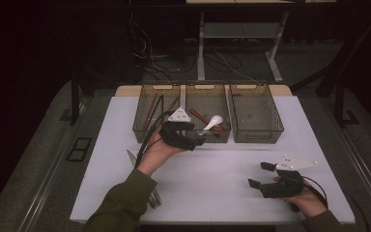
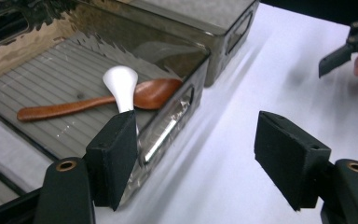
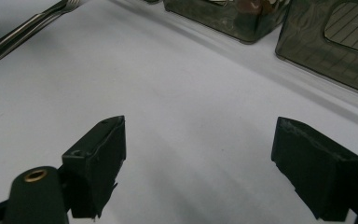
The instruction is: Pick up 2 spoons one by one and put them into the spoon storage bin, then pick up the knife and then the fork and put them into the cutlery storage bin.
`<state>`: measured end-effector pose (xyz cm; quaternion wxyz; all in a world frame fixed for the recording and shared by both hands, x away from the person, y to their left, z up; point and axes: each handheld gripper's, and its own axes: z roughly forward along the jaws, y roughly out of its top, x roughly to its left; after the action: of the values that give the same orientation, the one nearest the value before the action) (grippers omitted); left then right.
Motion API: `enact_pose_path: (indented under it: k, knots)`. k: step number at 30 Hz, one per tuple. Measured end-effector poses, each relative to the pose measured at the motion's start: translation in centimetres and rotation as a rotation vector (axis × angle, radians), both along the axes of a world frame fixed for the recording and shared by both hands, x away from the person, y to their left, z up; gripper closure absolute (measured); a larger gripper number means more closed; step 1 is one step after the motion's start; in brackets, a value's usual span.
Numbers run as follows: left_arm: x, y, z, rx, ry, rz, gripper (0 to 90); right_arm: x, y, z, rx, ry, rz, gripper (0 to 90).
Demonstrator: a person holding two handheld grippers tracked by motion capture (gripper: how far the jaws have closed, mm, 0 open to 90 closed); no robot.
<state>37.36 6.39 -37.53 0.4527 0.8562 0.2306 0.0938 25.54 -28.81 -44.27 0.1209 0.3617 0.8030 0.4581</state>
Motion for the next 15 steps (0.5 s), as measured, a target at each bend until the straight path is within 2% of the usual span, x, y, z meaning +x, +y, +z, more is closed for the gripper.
enact_pose_path:
  k: [5,11,15]
  knots:
    - [-1.1,0.7,-0.3,-0.007,0.005,-0.002,29.3,0.0,0.0,0.0,0.001,0.010,-0.002,17.5]
    - [-2.6,1.6,-0.6,-0.005,0.000,-0.013,29.7,0.0,0.0,0.0,0.001,0.001,-0.003,17.5]
    - [-3.6,2.6,-1.1,-0.008,0.003,-0.015,33.3,0.1,0.0,0.0,0.001,0.000,-0.003,17.5]
